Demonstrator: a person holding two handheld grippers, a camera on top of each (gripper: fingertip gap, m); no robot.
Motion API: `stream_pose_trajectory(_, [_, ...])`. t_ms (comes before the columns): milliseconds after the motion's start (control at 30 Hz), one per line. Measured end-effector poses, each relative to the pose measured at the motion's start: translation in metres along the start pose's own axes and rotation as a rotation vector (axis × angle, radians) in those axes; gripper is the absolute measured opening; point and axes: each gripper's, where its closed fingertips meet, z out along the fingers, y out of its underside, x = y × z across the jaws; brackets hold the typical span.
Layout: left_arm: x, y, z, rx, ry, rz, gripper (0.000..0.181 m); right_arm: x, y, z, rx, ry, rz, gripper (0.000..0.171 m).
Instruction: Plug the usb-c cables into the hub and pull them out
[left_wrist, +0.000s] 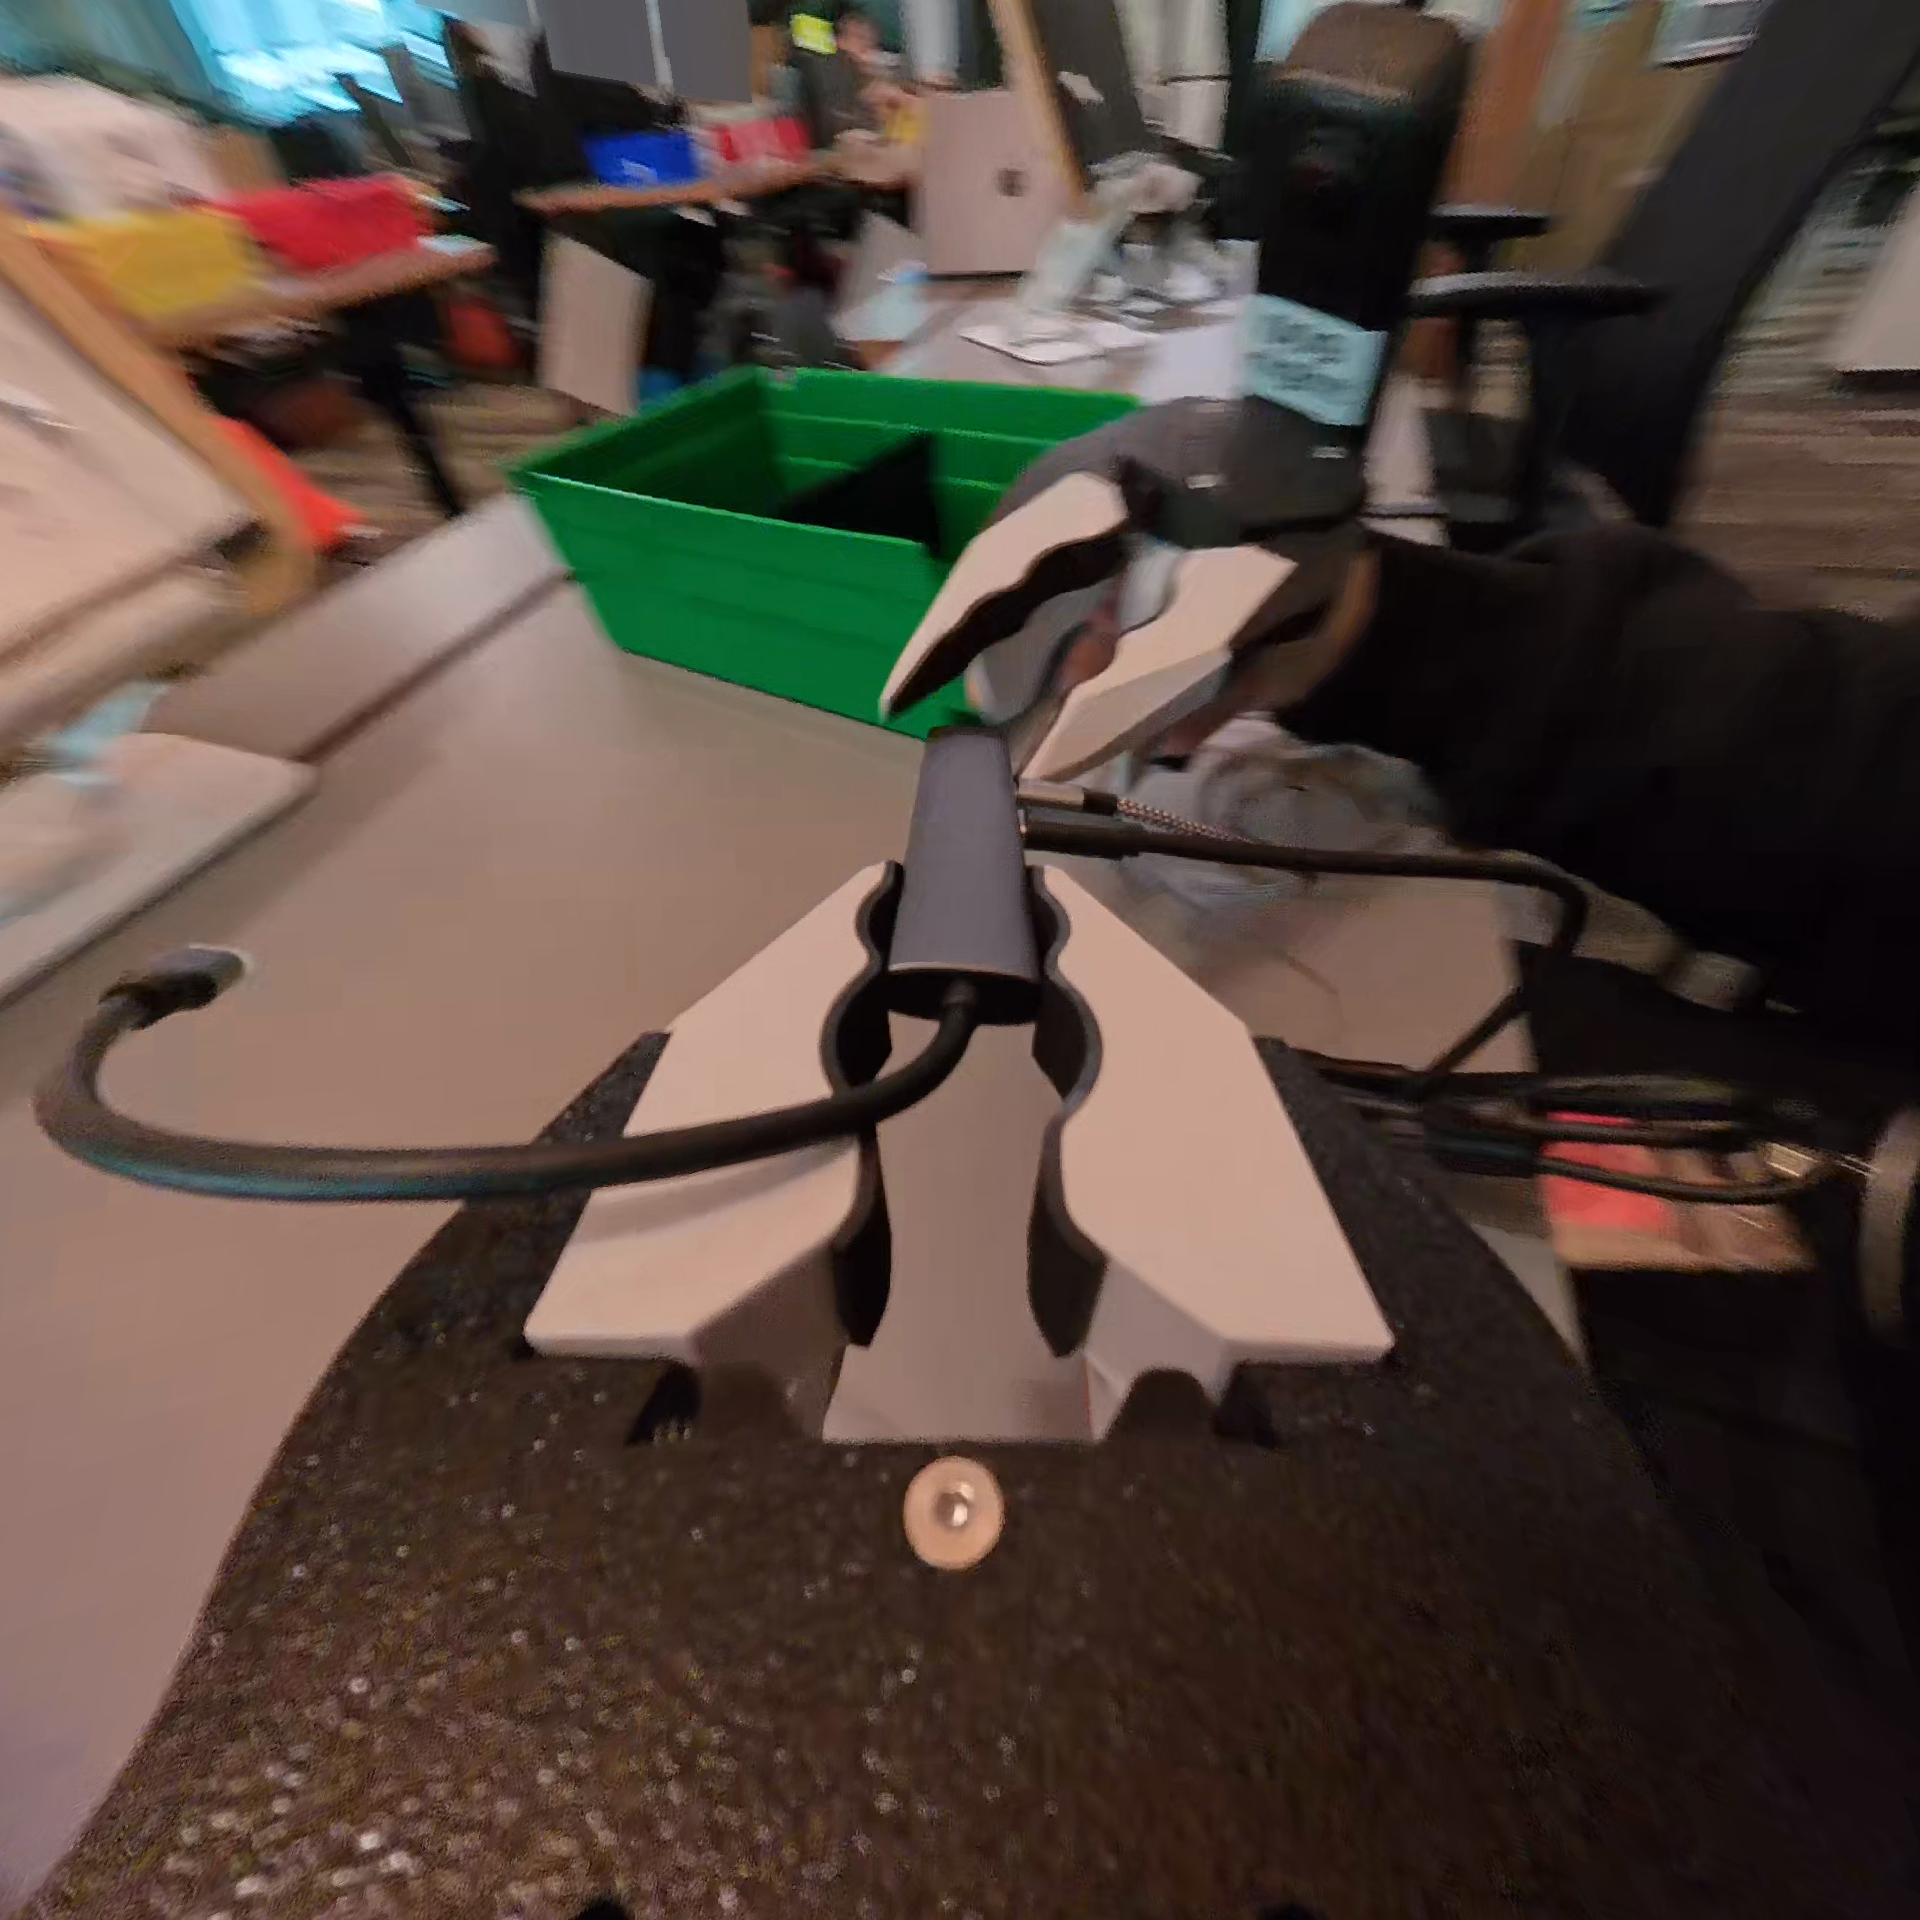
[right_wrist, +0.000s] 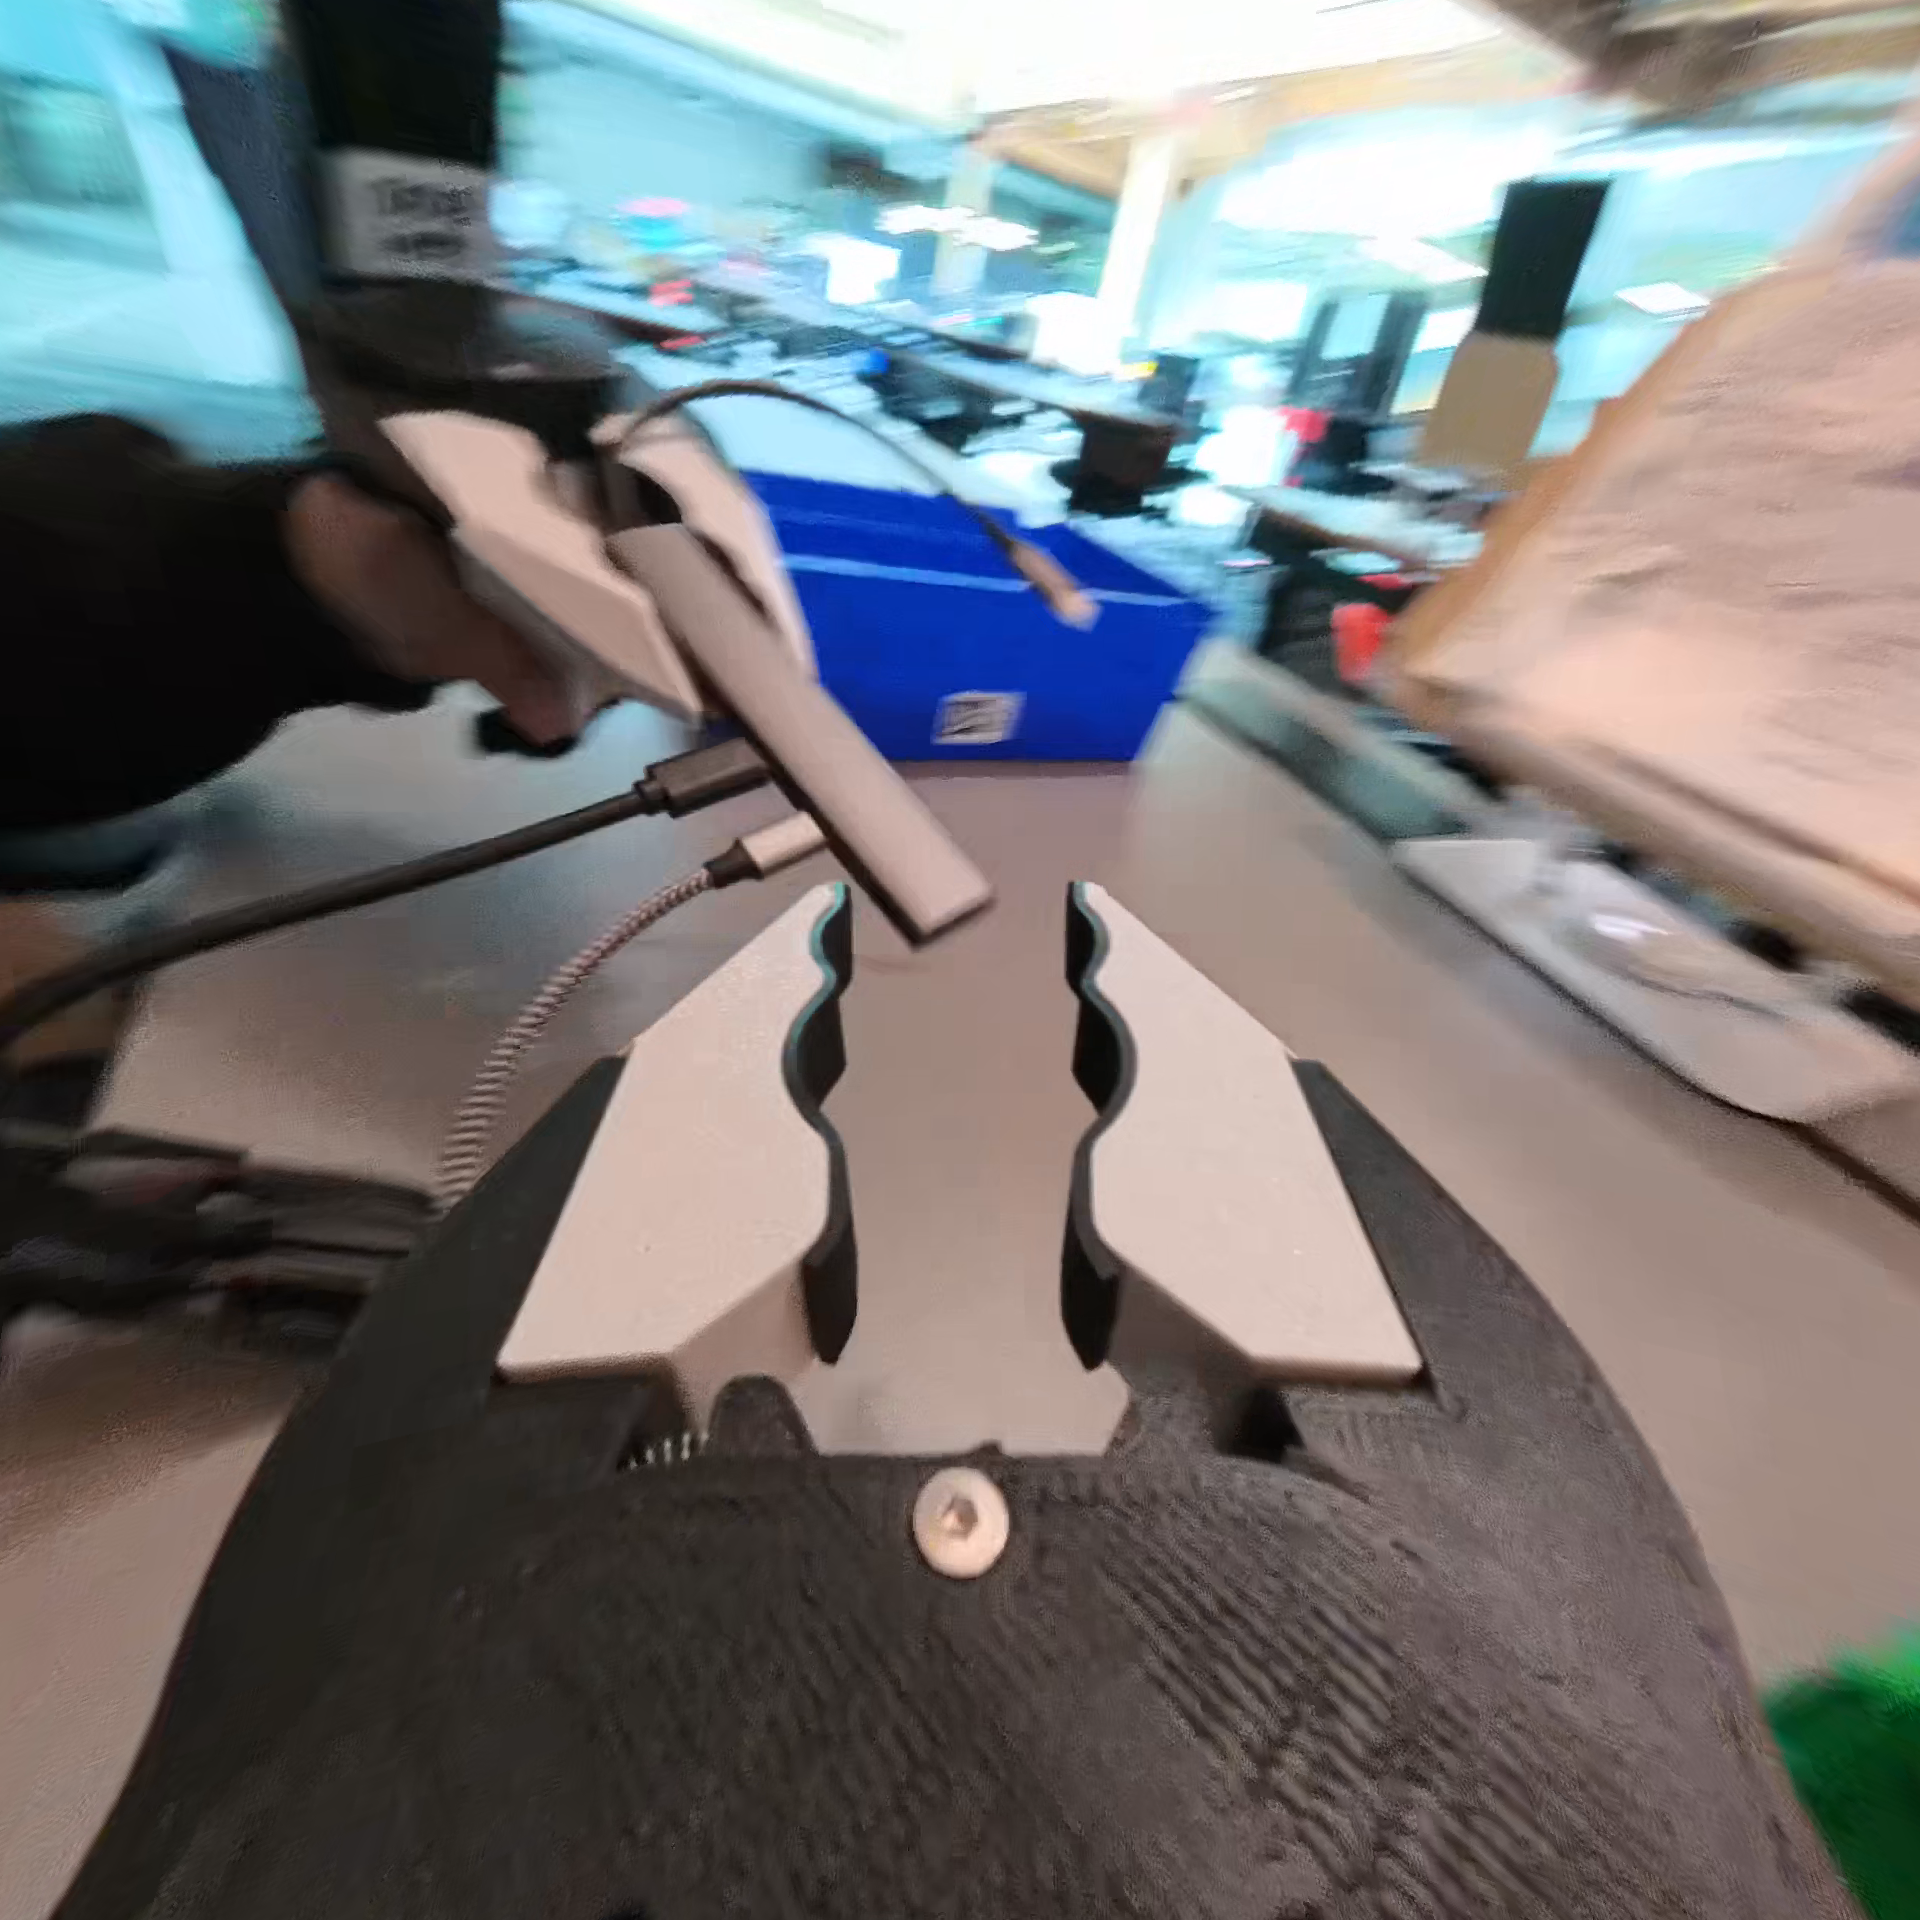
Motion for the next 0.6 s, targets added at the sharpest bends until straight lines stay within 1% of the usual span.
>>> stream_pose_trajectory(33, [-0.017,-0.006,-0.005,0.020,-0.101,0.014,0.021,0.013,-0.009,-0.004,0.019,0.080,0.011,0.042])
stream_pose_trajectory(100, [-0.053,-0.018,-0.021,0.078,-0.327,0.007,0.021,0.015,-0.036,-0.010,0.098,0.126,0.055,0.044])
stream_pose_trajectory(133, [-0.070,-0.021,-0.031,0.112,-0.445,-0.007,0.021,0.014,-0.050,-0.011,0.148,0.162,0.083,0.043])
stream_pose_trajectory(167, [-0.084,-0.023,-0.040,0.154,-0.551,-0.023,0.021,0.014,-0.059,-0.008,0.179,0.205,0.110,0.037])
stream_pose_trajectory(200, [-0.093,-0.023,-0.046,0.203,-0.627,-0.043,0.021,0.013,-0.063,-0.002,0.190,0.234,0.131,0.036])
stream_pose_trajectory(267, [-0.104,-0.019,-0.052,0.299,-0.727,-0.119,0.021,0.004,-0.064,0.017,0.181,0.231,0.129,0.045])
stream_pose_trajectory(300, [-0.107,-0.015,-0.052,0.331,-0.762,-0.142,0.021,0.004,-0.060,0.026,0.162,0.255,0.109,0.045])
stream_pose_trajectory(367, [-0.106,-0.009,-0.046,0.372,-0.772,-0.138,0.021,0.007,-0.051,0.046,0.152,0.306,0.053,0.044])
stream_pose_trajectory(467, [-0.103,-0.003,-0.041,0.381,-0.764,-0.125,0.021,-0.005,-0.042,0.080,0.145,0.237,0.074,0.042])
stream_pose_trajectory(600, [-0.102,0.012,-0.038,0.357,-0.728,-0.146,0.021,-0.007,-0.040,0.102,0.173,0.245,0.031,0.027])
